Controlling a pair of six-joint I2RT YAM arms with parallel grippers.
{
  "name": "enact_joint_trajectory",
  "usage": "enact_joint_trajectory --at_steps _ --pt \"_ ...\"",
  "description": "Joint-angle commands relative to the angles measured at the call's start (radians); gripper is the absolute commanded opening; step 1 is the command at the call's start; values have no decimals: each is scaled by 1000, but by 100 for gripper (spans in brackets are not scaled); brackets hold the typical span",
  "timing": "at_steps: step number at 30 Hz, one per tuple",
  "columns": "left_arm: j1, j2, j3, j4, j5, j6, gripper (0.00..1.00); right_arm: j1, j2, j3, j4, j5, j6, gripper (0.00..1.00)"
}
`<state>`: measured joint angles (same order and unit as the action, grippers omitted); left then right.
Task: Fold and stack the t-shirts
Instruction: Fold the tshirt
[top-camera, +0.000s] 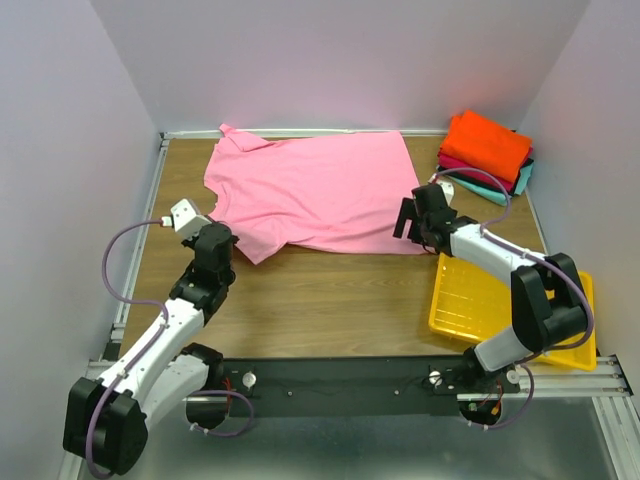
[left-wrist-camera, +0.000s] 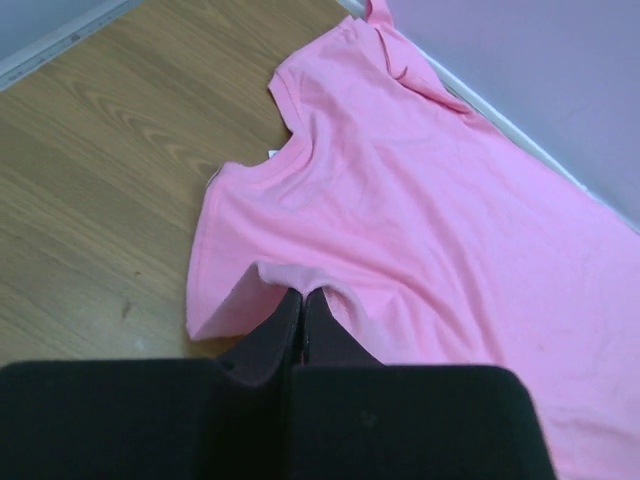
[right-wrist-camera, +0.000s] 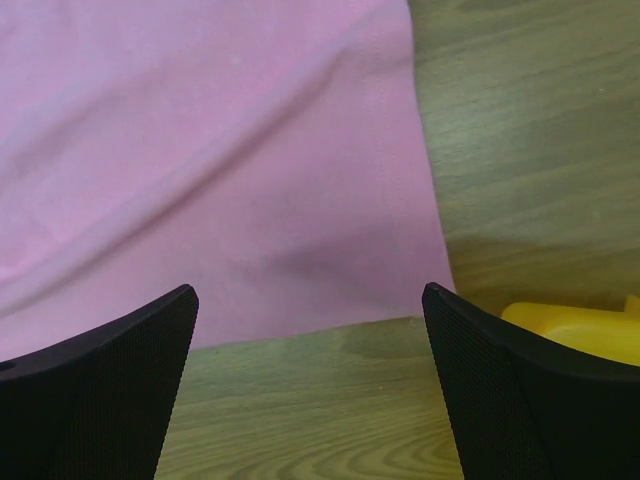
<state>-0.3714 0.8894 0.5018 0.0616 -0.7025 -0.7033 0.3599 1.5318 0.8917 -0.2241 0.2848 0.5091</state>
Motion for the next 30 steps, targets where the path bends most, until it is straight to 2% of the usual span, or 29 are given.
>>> enact_joint_trajectory --at_steps 1,8,20,30 --pt "22 -46 -14 17 -52 13 0 -1 33 27 -115 96 22 100" --pt "26 -87 -16 3 -57 14 0 -3 117 24 -153 160 40 100" --pt "26 -92 -22 3 -45 13 0 -3 122 1 -169 195 58 96" --pt "26 -125 -31 -2 -43 13 0 -22 50 -17 -162 215 72 79"
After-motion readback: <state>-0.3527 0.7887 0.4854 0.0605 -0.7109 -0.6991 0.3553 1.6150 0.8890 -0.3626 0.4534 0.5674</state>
